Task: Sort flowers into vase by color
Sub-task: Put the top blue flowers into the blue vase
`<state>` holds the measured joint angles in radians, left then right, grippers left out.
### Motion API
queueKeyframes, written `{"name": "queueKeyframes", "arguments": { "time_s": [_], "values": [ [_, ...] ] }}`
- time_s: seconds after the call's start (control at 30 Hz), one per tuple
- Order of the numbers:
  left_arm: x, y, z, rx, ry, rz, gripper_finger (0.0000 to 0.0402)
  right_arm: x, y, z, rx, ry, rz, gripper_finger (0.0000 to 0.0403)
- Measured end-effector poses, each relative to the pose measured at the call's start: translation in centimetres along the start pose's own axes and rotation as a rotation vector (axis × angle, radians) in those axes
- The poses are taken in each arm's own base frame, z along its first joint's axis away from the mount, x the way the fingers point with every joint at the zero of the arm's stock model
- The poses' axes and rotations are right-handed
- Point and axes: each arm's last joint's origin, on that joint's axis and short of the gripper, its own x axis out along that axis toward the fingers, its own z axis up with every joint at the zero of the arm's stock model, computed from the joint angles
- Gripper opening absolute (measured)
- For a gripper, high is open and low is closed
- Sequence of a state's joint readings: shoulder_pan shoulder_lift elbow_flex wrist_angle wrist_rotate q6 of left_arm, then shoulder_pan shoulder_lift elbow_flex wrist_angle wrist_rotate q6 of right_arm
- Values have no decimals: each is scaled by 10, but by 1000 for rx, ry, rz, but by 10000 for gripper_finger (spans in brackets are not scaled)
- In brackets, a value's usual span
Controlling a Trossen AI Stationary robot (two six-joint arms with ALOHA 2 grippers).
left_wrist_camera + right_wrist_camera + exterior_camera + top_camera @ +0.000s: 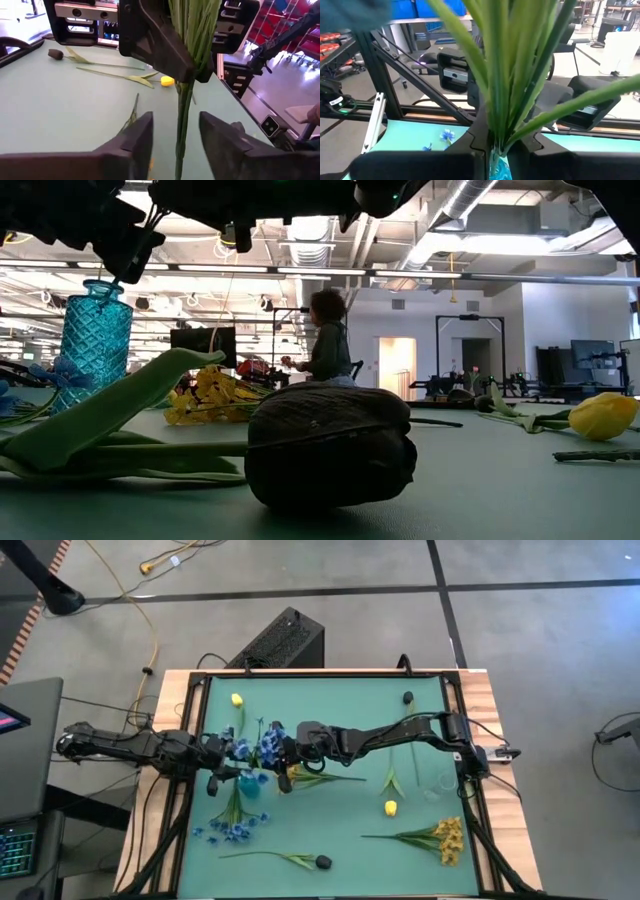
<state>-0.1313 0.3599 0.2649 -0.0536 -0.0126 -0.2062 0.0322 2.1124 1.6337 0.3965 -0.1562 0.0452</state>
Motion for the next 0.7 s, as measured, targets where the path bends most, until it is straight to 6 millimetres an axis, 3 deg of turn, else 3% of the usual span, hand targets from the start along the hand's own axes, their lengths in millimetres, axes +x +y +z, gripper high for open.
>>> {"name": "queueKeyframes", "arguments": {
  "time_s": [0.33,0.53,0.7],
  "values": [
    [0,-1,1,8,-14,-10,11,0,3,0,-1,0,4,72],
    [0,-1,2,10,-16,-15,3,0,3,0,-1,-1,4,81],
    [0,-1,2,10,-18,-17,1,0,3,0,-1,2,6,135]
  ]
}}
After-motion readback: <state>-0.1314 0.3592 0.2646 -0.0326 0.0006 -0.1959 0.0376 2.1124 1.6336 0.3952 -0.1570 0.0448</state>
